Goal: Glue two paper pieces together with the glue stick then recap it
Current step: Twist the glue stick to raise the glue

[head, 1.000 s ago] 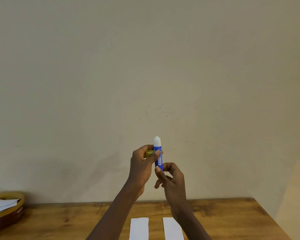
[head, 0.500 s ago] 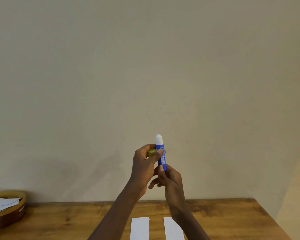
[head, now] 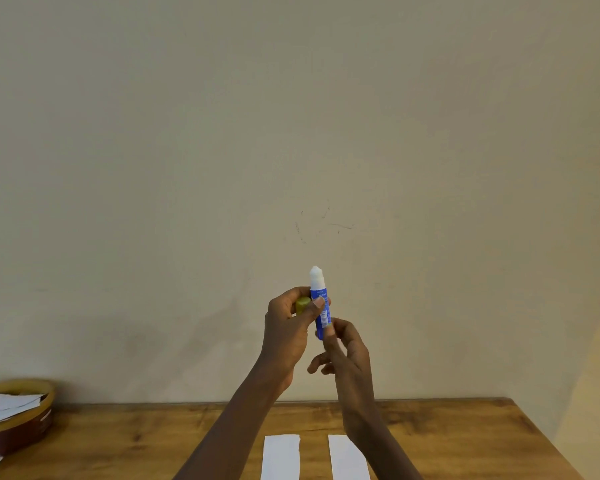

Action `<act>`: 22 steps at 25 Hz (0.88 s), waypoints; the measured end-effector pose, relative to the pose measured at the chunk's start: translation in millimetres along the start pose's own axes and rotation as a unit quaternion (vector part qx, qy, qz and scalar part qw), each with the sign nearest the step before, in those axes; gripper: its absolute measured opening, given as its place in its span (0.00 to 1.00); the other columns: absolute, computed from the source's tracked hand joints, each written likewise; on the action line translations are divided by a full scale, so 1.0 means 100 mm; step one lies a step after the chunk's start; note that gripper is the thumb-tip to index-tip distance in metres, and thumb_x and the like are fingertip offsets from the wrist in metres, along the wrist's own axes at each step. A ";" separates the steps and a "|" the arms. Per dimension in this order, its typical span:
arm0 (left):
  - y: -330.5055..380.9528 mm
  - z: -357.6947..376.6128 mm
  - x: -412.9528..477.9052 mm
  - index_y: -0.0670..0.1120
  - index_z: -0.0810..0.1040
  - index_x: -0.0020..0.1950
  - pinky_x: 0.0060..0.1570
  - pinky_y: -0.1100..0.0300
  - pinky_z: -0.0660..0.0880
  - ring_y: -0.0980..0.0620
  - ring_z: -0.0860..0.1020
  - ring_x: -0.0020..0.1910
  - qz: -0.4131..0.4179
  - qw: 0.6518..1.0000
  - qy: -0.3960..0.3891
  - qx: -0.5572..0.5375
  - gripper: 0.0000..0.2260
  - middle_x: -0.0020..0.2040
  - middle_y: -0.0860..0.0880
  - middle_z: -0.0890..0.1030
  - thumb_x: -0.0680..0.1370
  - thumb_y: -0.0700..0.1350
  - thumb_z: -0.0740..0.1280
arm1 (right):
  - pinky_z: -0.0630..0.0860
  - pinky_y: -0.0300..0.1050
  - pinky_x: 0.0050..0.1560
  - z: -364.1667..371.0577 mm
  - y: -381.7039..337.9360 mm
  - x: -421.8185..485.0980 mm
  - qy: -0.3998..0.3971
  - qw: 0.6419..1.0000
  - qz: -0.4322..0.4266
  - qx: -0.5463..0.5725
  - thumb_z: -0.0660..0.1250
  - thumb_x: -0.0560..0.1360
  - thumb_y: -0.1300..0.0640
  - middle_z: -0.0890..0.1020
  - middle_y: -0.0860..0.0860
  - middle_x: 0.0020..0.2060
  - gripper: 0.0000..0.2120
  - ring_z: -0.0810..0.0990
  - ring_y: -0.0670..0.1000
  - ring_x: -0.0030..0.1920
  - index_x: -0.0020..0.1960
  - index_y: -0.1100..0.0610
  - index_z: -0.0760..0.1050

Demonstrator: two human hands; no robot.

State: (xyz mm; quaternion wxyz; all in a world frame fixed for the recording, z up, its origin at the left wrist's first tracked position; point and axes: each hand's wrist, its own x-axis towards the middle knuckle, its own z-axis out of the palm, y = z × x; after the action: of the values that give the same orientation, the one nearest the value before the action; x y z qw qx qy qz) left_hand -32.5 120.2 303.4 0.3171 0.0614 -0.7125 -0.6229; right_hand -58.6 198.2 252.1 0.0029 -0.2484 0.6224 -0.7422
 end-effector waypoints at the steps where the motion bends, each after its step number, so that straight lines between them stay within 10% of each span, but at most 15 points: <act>1: -0.01 0.00 0.00 0.40 0.73 0.56 0.48 0.60 0.75 0.43 0.78 0.52 0.003 1.000 -0.003 0.002 0.11 0.55 0.40 0.80 0.75 0.41 0.63 | 0.74 0.28 0.29 0.00 0.01 0.00 0.011 1.000 -0.014 -0.012 0.61 0.75 0.56 0.78 0.50 0.43 0.04 0.77 0.43 0.26 0.49 0.54 0.70; 5: -0.04 0.00 0.00 0.42 0.74 0.54 0.35 0.73 0.75 0.45 0.77 0.50 0.005 1.000 -0.007 -0.001 0.09 0.53 0.41 0.79 0.75 0.41 0.63 | 0.72 0.28 0.27 -0.01 -0.02 0.02 -0.009 1.000 -0.014 -0.015 0.56 0.77 0.58 0.79 0.52 0.37 0.09 0.77 0.44 0.26 0.43 0.53 0.73; 12: -0.13 -0.02 0.03 0.41 0.73 0.56 0.46 0.62 0.76 0.44 0.78 0.52 0.000 1.000 -0.008 -0.014 0.11 0.54 0.40 0.79 0.74 0.41 0.63 | 0.74 0.29 0.28 0.06 0.07 -0.01 0.039 0.997 -0.051 -0.042 0.63 0.73 0.59 0.76 0.45 0.42 0.06 0.77 0.45 0.28 0.48 0.51 0.68; 22: -0.66 -0.14 -0.15 0.42 0.74 0.54 0.29 0.72 0.75 0.49 0.78 0.42 -0.088 0.995 -0.026 -0.034 0.09 0.52 0.40 0.80 0.75 0.42 0.63 | 0.74 0.37 0.22 0.02 0.54 -0.17 -0.052 0.998 0.008 0.034 0.56 0.77 0.61 0.80 0.54 0.35 0.15 0.75 0.46 0.23 0.56 0.43 0.60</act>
State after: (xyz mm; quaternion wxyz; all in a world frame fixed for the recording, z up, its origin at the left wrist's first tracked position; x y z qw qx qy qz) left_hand -33.4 101.3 237.2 0.2448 0.0967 -0.6904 -0.6739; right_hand -58.9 189.4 196.4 0.0496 -0.2815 0.5979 -0.7489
